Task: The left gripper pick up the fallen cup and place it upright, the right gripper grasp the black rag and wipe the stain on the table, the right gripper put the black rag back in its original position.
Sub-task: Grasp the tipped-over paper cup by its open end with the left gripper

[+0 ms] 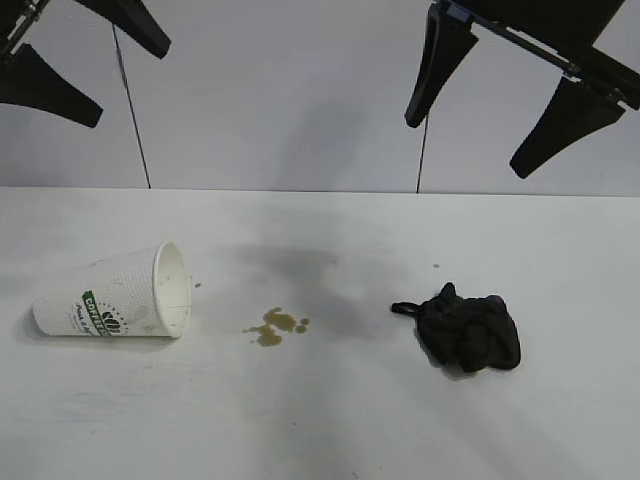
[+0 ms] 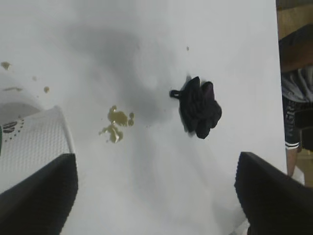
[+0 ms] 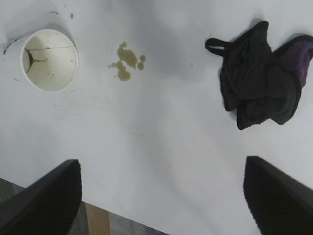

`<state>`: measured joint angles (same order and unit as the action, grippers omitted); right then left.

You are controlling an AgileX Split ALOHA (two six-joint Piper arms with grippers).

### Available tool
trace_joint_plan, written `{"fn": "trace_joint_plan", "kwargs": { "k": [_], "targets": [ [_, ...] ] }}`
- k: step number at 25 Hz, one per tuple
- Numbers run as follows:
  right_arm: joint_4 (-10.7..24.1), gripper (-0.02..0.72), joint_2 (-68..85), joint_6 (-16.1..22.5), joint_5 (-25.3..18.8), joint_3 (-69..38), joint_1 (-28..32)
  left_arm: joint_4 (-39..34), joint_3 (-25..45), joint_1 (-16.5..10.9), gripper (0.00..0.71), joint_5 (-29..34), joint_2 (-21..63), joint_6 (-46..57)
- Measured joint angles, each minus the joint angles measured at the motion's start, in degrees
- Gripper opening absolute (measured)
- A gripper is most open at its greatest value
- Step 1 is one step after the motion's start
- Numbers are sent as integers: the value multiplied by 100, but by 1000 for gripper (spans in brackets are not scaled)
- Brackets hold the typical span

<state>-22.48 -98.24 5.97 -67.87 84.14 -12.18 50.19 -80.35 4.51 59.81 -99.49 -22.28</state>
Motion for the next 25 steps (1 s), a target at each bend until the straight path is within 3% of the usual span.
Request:
{"fn": "trace_joint_plan", "kwargs": {
  "k": [5, 8, 10, 15, 18, 21, 25],
  "targets": [
    [0, 622, 0, 0, 2, 0, 0, -38, -123, 123, 630, 295, 0, -1991],
    [0, 622, 0, 0, 2, 0, 0, -441, -191, 500, 632, 454, 0, -2893],
    [0, 622, 0, 0, -4, 0, 0, -1026, -197, 785, 633, 393, 0, -3091],
    [0, 622, 0, 0, 2, 0, 0, -3804, -197, 1595, 633, -3, 0, -3223],
    [0, 622, 0, 0, 15, 0, 0, -4947, -197, 2038, 633, -215, -17, -3230],
    [0, 622, 0, 0, 15, 0, 0, -5627, -191, 2357, 633, -309, -178, -3230],
    [0, 622, 0, 0, 15, 0, 0, -5904, -124, 2567, 633, -358, -635, -3237]
  ]
}}
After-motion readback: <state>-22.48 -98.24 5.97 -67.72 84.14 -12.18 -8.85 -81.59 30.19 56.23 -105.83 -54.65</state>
